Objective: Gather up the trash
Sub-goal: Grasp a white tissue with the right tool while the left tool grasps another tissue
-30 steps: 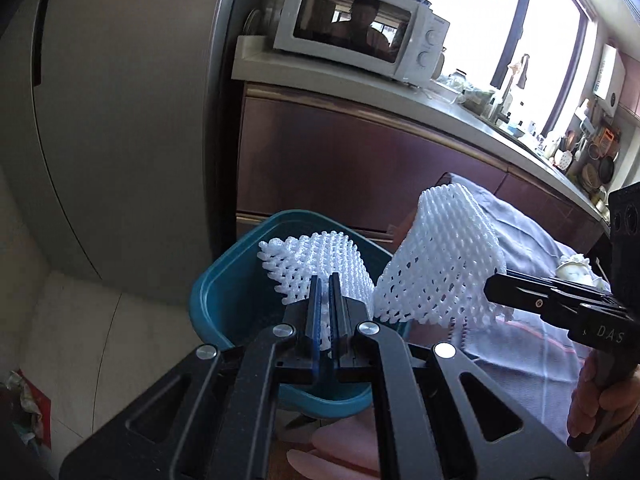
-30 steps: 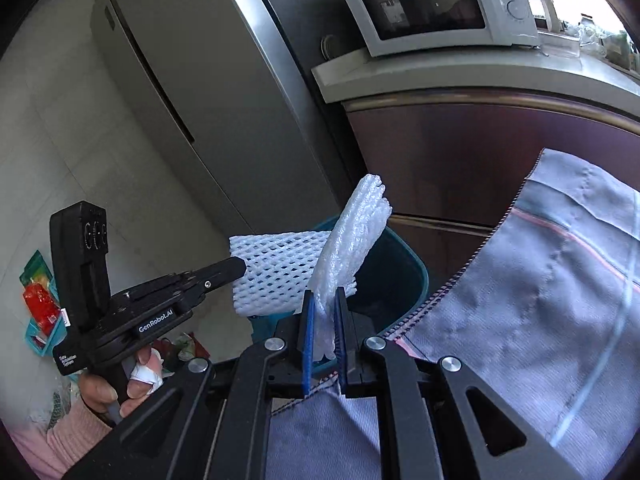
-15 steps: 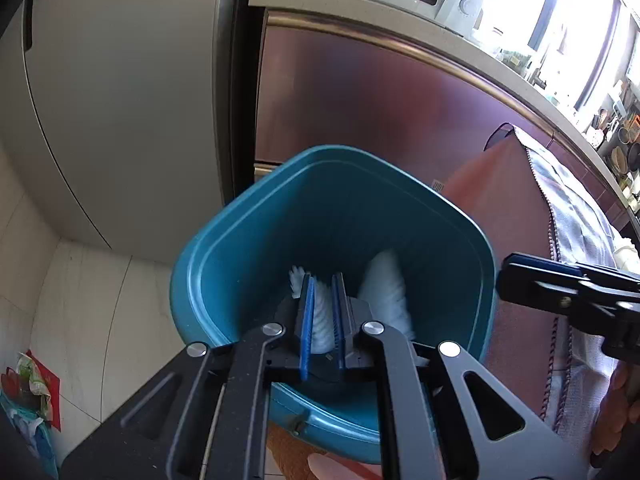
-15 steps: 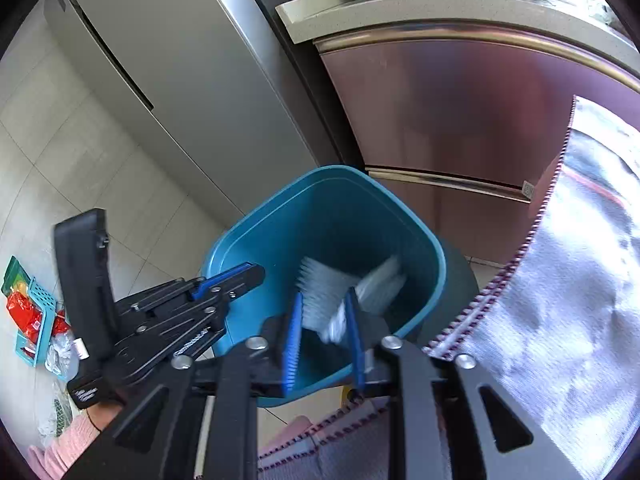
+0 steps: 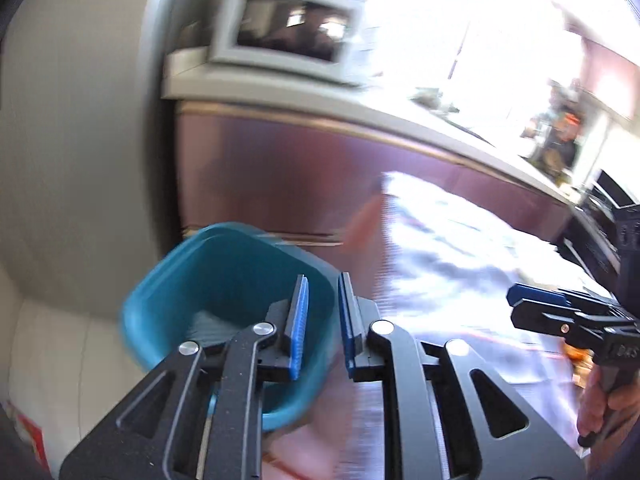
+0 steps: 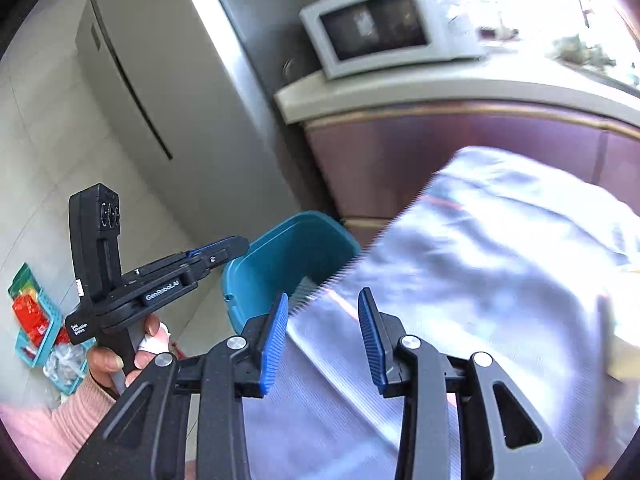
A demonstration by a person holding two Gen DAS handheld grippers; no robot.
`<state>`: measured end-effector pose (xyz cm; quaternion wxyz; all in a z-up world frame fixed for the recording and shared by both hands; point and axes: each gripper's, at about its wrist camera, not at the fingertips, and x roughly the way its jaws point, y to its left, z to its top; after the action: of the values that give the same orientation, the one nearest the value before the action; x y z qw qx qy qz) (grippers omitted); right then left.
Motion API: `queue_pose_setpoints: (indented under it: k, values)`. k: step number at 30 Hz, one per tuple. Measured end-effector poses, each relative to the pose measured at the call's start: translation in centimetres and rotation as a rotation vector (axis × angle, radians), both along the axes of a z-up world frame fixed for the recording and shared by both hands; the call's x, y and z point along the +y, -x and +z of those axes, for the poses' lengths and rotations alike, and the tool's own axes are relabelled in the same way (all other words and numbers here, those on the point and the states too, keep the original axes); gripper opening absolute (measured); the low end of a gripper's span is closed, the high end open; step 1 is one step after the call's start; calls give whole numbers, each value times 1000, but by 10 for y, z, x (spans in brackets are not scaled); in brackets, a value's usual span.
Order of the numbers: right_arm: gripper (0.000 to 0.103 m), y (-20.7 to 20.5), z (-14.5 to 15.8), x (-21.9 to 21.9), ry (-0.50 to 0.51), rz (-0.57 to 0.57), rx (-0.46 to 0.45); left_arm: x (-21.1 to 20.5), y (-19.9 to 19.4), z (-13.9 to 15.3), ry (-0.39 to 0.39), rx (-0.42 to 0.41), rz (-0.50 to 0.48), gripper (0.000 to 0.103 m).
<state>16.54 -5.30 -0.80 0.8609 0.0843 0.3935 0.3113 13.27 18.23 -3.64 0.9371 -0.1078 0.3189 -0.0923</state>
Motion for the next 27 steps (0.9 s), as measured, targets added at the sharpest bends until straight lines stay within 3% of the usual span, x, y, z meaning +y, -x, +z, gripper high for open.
queue_pose_setpoints:
  k: [6,12,16,22,27]
  values:
    - [38,55,22,-99,2,-183,-63,-94,6,23,22,-31,-234,21]
    - [39,97,14,-185,14,-413,-52,-192,25,21,46,17,-437,29]
    - [39,107,-6,-232,9,-528,-9,-246,41,11,56,49,-551,35]
    - [40,101,-16,-258,32,-575,-10,-305,36,-4,39,110,-633,45]
    - [48,69,-13,-268,68,-552,-30,-330,25,-8,52,159,-640,49]
